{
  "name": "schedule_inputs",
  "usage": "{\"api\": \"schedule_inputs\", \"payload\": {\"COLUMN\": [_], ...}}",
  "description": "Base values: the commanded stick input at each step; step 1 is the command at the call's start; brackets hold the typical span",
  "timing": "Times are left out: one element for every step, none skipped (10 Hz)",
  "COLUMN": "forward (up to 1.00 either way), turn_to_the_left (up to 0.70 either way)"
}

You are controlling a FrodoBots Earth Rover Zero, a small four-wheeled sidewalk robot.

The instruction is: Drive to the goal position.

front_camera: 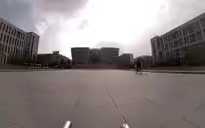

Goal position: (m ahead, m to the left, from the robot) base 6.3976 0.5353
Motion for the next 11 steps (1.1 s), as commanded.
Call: {"api": "schedule_inputs", "payload": {"forward": [0.70,0.70,0.70,0.70,0.70,0.70,0.70,0.70,0.70,0.70,0.70], "turn_to_the_left": [0.00,0.00,0.00,0.00,0.00,0.00,0.00,0.00,0.00,0.00,0.00]}}
